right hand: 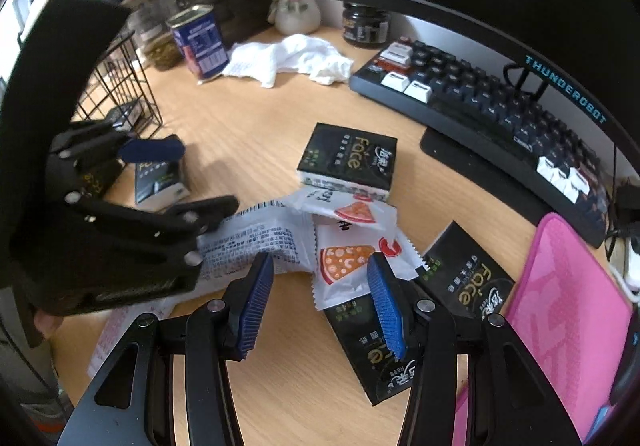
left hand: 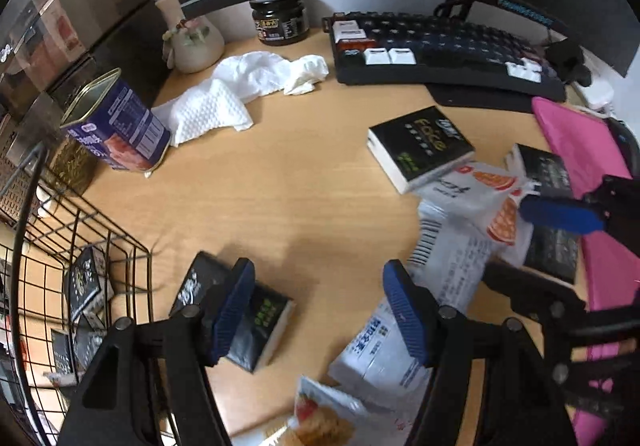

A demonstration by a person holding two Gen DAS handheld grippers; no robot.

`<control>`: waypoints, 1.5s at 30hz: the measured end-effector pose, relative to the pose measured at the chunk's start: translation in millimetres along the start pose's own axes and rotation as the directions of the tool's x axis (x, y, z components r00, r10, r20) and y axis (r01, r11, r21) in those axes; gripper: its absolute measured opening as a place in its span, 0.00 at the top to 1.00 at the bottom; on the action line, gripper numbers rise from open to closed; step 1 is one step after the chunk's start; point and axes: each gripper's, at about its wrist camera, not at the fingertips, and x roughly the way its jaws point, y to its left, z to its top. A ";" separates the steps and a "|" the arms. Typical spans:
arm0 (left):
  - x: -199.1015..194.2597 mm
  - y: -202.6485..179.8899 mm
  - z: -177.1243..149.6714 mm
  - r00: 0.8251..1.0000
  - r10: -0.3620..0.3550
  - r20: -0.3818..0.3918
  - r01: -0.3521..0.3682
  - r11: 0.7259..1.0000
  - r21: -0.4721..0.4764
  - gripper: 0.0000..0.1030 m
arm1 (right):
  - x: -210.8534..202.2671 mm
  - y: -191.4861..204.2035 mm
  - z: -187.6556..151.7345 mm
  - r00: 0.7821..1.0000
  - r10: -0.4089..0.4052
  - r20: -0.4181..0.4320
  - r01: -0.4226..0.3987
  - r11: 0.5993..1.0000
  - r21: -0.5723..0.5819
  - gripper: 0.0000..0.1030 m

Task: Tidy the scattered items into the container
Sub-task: 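Move both tools back from the basket to the desk items, then grasp a white snack bar with the left tool while the right tool grasps a Face pack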

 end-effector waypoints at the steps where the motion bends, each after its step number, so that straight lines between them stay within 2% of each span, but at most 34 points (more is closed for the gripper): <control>1: -3.4 0.5 -0.5 1.000 -0.005 0.006 0.006 1.000 -0.005 0.31 | -2.2 0.4 -1.5 1.000 -0.004 0.002 0.004 1.000 -0.001 0.53; 3: -11.9 -1.8 -2.1 1.000 -0.013 0.021 0.013 1.000 -0.004 0.31 | -8.8 0.5 -4.7 1.000 -0.004 0.011 0.004 1.000 0.001 0.53; 7: -19.2 -19.9 -6.2 0.999 -0.018 0.028 0.016 0.998 0.067 0.29 | -31.9 -5.2 -15.4 0.999 -0.014 0.047 0.013 1.000 0.012 0.53; 9: -18.9 -28.5 -7.9 0.999 0.009 0.033 -0.013 0.995 0.098 0.27 | -42.1 -14.0 -21.6 0.997 -0.036 0.065 0.034 0.999 0.022 0.53; 11: -19.4 -30.7 -8.4 0.998 0.036 0.050 -0.041 0.993 0.107 0.23 | -48.1 -23.0 -28.0 0.996 -0.054 0.070 0.051 0.998 0.041 0.48; 13: -18.2 -29.9 -7.2 0.997 0.045 0.058 -0.051 0.993 0.107 0.20 | -51.1 -32.9 -34.4 0.997 -0.042 0.069 0.037 0.997 0.073 0.47; 18: -11.9 -22.5 -3.4 0.999 -0.014 0.048 0.010 0.997 0.074 0.16 | -50.8 -40.2 -42.9 0.998 -0.024 0.065 0.018 0.995 0.098 0.47; 22: -13.2 -26.1 -2.5 0.988 -0.153 0.021 0.151 0.985 0.084 0.16 | -47.3 -42.0 -41.4 0.997 -0.041 0.066 0.035 0.995 0.093 0.47; 28: -12.0 -44.7 -5.0 0.988 -0.152 0.023 0.146 0.977 0.155 0.16 | -39.2 -52.3 -41.1 0.998 -0.021 0.052 0.017 0.996 0.087 0.45; 31: 0.2 -50.6 -4.4 0.991 -0.131 -0.001 0.129 0.978 0.165 0.16 | -27.0 -48.0 -42.6 0.999 -0.042 0.028 0.040 0.997 0.059 0.45; 37: 13.6 -50.5 -5.1 0.991 -0.130 -0.035 0.134 0.978 0.158 0.17 | -12.5 -44.5 -41.7 1.000 0.023 0.019 -0.024 0.998 0.054 0.44; 39: 14.4 -52.6 -5.7 0.993 -0.116 -0.032 0.120 0.978 0.171 0.21 | -10.2 -44.1 -40.6 0.999 0.041 0.017 -0.042 0.997 0.058 0.44; 43: 15.6 -52.2 -6.9 0.989 -0.145 -0.035 0.149 0.975 0.164 0.25 | -1.4 -33.8 -42.7 0.999 0.035 -0.009 -0.035 0.999 0.025 0.43; 45: 14.4 -51.1 -6.7 0.985 -0.167 -0.034 0.170 0.973 0.154 0.40 | 0.0 -27.8 -43.1 1.000 0.007 -0.012 -0.007 1.000 -0.002 0.45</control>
